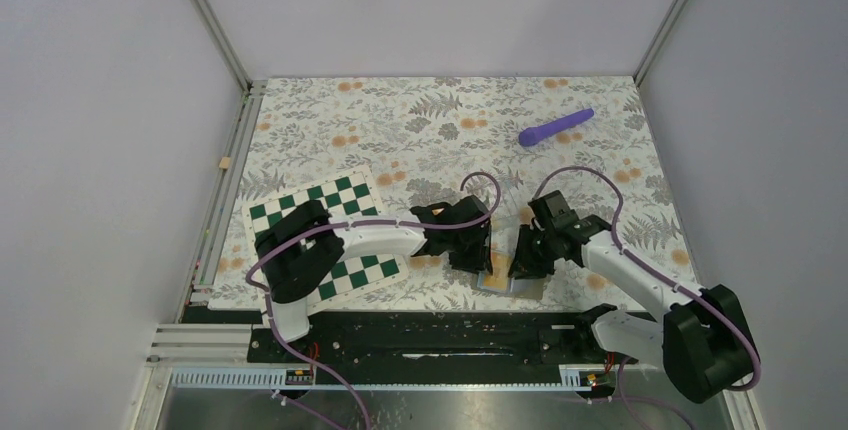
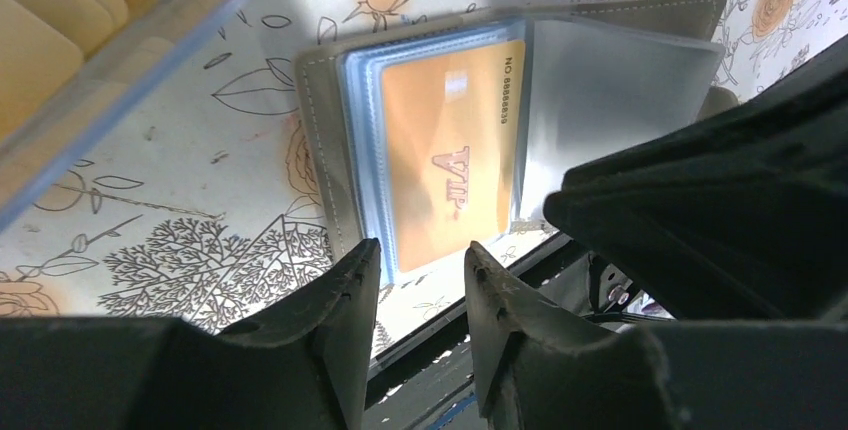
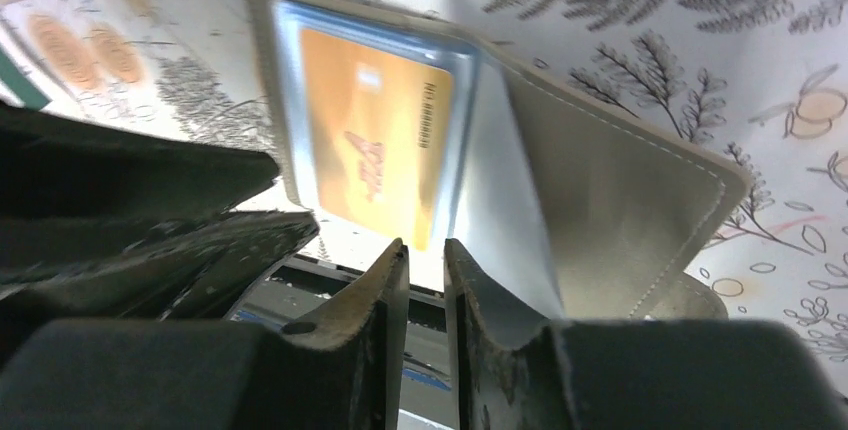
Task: Put the credit cards into the card holder
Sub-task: Insert the credit card into the card holder.
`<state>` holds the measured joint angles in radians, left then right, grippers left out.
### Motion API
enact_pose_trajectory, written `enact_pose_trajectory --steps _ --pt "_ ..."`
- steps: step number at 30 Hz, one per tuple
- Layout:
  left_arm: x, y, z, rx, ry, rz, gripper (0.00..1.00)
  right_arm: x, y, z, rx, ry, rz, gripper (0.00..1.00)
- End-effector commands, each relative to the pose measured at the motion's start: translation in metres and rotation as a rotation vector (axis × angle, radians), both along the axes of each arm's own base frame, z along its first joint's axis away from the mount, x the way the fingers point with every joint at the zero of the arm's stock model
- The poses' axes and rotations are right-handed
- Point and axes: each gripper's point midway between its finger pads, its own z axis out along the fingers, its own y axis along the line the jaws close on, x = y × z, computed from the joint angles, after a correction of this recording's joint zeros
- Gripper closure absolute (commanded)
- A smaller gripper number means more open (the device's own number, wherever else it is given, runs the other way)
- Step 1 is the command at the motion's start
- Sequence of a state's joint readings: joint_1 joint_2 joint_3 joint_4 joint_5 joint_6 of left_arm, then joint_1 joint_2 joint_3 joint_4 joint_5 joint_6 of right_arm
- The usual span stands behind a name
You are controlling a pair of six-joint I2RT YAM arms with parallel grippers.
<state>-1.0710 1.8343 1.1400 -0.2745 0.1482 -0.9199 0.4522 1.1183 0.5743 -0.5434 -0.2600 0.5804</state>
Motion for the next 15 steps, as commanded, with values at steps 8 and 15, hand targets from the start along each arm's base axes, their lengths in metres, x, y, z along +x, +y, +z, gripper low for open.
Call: enact_pose_trajectory --steps 8,15 --pt "0.008 -0.026 0.019 -0.077 -0.04 -0.011 0.61 -0.016 -0.016 -0.036 -0.081 0.125 -0.091 0.89" --pt "0.004 -0.028 0.008 -0.077 -0.018 -0.027 0.61 -0.02 -0.012 -0.043 -0.064 0.161 -0.072 0.95"
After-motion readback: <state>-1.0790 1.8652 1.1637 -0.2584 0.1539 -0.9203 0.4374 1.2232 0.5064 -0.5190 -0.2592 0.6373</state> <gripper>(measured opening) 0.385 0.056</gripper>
